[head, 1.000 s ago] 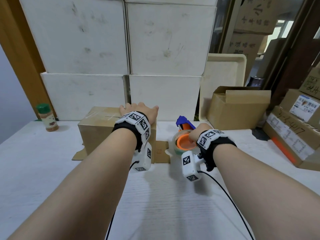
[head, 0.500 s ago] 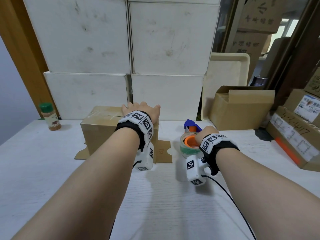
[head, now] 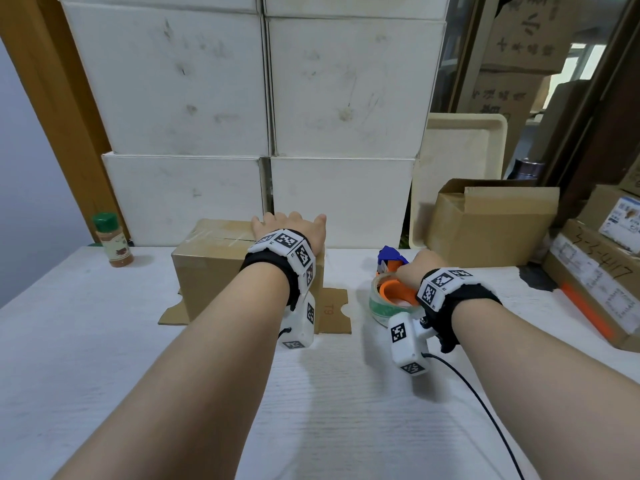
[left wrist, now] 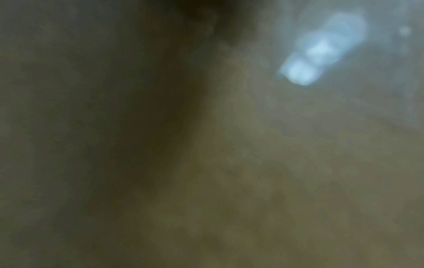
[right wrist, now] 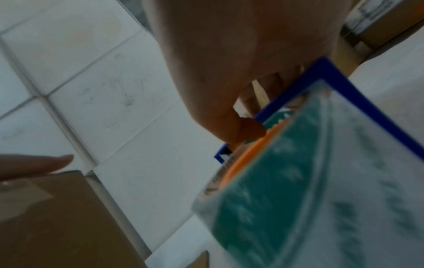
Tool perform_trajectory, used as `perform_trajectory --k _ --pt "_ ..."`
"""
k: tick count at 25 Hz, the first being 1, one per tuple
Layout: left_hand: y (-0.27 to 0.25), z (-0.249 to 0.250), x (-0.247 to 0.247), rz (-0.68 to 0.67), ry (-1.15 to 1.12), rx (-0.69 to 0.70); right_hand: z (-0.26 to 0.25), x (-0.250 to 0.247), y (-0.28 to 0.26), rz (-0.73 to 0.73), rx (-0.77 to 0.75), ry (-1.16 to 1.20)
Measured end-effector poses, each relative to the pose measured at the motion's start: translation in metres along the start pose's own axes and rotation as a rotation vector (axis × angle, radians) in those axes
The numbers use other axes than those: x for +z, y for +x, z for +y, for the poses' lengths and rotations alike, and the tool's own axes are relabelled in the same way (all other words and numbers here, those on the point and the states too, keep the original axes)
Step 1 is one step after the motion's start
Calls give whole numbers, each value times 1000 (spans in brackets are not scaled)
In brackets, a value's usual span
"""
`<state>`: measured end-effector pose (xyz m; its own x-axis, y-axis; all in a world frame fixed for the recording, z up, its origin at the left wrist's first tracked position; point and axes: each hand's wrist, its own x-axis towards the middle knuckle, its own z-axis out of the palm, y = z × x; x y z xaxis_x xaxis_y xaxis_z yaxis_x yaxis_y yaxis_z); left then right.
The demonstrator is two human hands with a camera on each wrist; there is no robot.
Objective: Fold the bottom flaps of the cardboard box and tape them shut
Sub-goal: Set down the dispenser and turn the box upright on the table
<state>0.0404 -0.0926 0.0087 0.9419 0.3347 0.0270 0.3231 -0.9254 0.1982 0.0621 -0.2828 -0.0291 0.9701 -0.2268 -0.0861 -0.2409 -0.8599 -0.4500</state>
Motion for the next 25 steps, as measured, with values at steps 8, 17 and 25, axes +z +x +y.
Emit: perform_trajectory --k 8,17,25 --pt "-8 16 -12 -30 -278 -94 -54 -19 -15 -50 -296 124" --pt "18 10 -12 -31 -1088 -20 -94 -4 -37 -246 -435 319" --pt "13 9 -13 23 -878 -73 -90 9 -30 -348 -368 445"
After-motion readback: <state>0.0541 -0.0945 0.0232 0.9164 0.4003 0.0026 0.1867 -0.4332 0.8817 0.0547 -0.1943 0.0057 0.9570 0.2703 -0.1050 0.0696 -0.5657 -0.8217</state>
